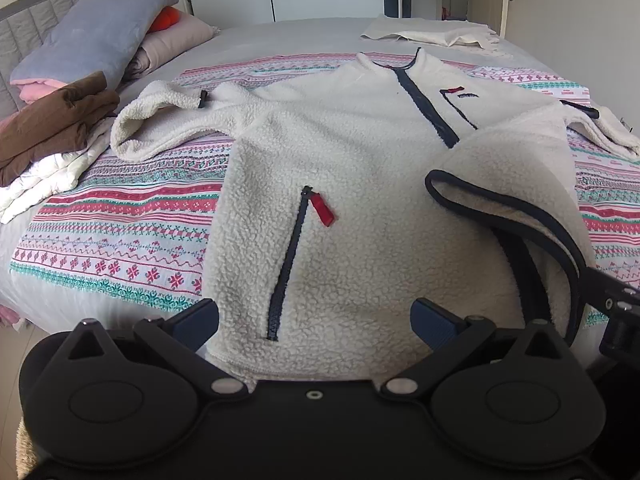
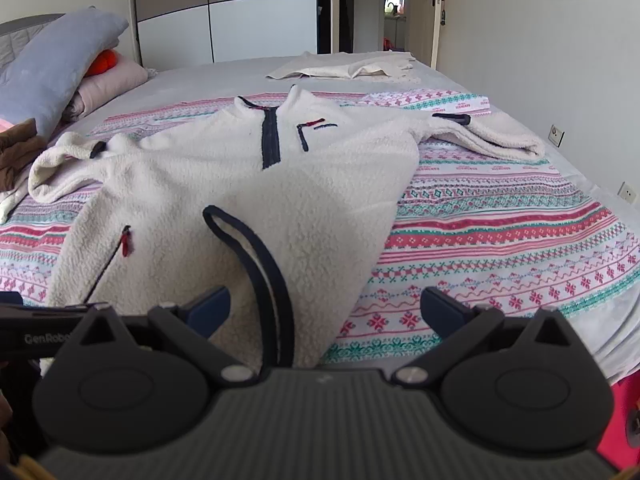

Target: Fold large clothes

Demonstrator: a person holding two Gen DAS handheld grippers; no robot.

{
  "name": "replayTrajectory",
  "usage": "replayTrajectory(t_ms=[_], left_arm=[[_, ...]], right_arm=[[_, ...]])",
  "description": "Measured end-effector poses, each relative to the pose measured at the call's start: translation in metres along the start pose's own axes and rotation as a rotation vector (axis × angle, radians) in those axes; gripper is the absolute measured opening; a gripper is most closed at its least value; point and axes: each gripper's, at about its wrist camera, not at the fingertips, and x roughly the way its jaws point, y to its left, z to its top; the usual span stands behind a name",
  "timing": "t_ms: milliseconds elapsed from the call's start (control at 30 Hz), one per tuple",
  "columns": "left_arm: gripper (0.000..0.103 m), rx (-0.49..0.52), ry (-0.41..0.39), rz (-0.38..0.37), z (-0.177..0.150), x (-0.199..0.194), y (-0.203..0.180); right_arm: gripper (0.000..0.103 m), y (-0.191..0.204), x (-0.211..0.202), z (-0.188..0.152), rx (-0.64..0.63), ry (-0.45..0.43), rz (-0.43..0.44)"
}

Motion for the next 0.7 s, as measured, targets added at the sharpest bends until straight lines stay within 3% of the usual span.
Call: replayTrajectory(t_ms=[700], left_arm=[[0.103, 0.004, 0.027, 0.007, 0.003, 0.018, 0.001]], right_arm=[[0.103, 0.01, 0.022, 0.011, -0.074, -0.016, 0.064]])
